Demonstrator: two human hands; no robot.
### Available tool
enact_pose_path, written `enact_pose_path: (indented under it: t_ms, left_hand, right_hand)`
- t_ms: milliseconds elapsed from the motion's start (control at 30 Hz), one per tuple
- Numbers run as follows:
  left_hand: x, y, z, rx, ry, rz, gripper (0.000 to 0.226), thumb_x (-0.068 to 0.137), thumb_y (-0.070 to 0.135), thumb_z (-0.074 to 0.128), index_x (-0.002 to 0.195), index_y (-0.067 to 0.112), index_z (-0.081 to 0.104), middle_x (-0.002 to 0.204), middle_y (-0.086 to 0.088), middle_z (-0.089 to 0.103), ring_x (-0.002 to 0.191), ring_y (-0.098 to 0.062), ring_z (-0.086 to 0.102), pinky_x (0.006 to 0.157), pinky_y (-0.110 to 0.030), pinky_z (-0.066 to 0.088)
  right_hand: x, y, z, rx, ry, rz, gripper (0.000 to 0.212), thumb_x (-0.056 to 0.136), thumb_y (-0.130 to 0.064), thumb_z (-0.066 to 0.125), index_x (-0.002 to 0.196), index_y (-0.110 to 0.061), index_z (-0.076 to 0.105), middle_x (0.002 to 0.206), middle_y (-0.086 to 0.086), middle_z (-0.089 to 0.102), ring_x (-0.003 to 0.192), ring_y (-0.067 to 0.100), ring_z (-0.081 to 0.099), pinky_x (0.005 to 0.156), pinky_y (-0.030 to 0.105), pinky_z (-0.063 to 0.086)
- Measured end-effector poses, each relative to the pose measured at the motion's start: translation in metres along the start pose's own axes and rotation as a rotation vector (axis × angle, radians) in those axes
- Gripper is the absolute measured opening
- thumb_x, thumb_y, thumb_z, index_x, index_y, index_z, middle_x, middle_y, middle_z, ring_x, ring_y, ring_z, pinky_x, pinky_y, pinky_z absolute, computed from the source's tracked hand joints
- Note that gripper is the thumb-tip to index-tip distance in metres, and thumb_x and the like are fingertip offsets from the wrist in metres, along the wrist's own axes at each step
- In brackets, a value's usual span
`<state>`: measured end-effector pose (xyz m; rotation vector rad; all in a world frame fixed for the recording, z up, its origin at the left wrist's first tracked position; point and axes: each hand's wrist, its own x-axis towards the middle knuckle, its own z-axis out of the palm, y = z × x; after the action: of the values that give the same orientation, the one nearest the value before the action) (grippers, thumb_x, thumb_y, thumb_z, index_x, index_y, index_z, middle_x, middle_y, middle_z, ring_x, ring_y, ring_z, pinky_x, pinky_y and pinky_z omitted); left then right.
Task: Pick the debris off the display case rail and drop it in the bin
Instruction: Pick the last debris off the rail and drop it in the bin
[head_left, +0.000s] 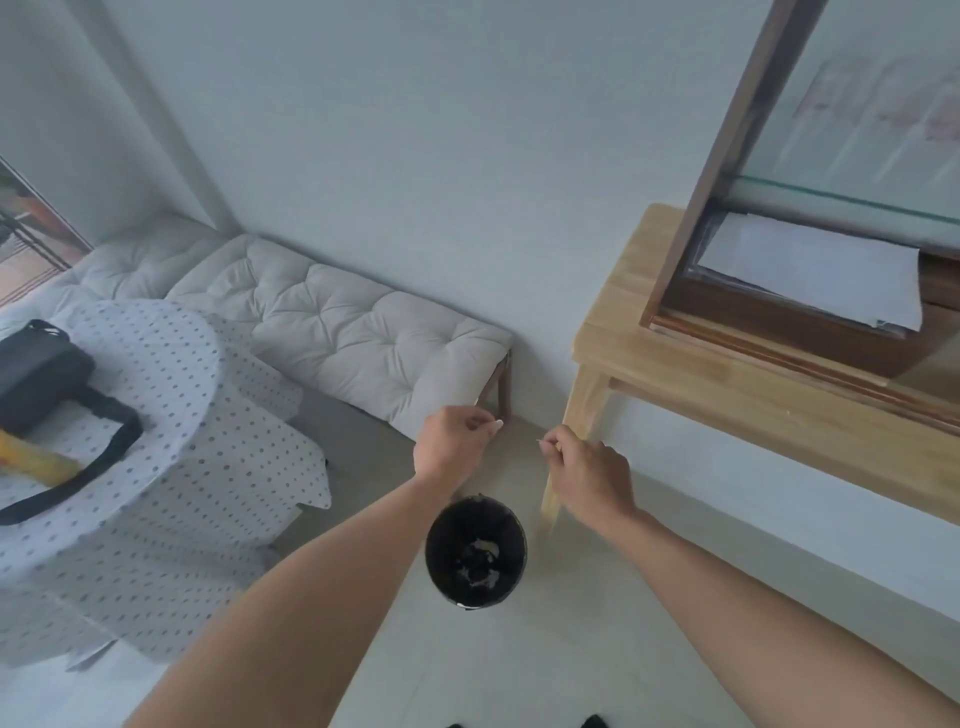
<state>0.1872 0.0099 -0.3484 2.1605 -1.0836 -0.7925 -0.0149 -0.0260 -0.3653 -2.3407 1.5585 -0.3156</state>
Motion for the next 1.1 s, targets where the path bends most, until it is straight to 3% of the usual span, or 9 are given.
enact_pose_path:
  t_ms: [133,433,900,1100]
  left_hand:
    - [0.001,-0.045,0.009,0.039,-0.018,-0.083,0.007,0.088,0.048,0.077,0.083,0.044,0.076,0.083,0.019,0.073,0.085,-0.016,0.071,0.080,-0.037,0.060]
    - [0.003,-0.110,0.020,0.085,-0.045,-0.194,0.012,0.088,0.048,0.076,0.093,0.039,0.082,0.091,0.016,0.075,0.090,-0.016,0.072,0.084,-0.041,0.063]
    - [0.015,-0.130,0.006,0.186,-0.084,-0.204,0.022,0.093,0.038,0.069,0.112,0.039,0.080,0.094,0.010,0.072,0.091,-0.020,0.069,0.085,-0.038,0.060]
    - [0.012,-0.121,0.005,0.189,-0.075,-0.172,0.023,0.096,0.038,0.070,0.118,0.035,0.079,0.093,0.011,0.070,0.089,-0.019,0.069,0.085,-0.037,0.059]
  right_hand:
    - [-0.007,-0.006,0.045,0.015,-0.058,-0.009,0.025,0.110,-0.041,0.047,0.109,-0.024,0.065,0.087,0.002,0.079,0.082,0.034,0.073,0.060,0.036,0.040]
    - [-0.002,-0.017,0.106,0.034,-0.184,-0.002,0.026,0.109,-0.044,0.047,0.103,-0.027,0.064,0.080,0.002,0.076,0.078,0.034,0.071,0.059,0.036,0.037]
    - [0.001,-0.013,0.121,0.037,-0.279,0.075,0.028,0.107,-0.048,0.050,0.120,-0.029,0.066,0.095,0.004,0.080,0.094,0.035,0.074,0.072,0.039,0.051]
    - [-0.002,-0.006,0.109,0.044,-0.253,0.090,0.029,0.107,-0.048,0.050,0.122,-0.028,0.065,0.095,0.004,0.080,0.094,0.035,0.073,0.069,0.036,0.044]
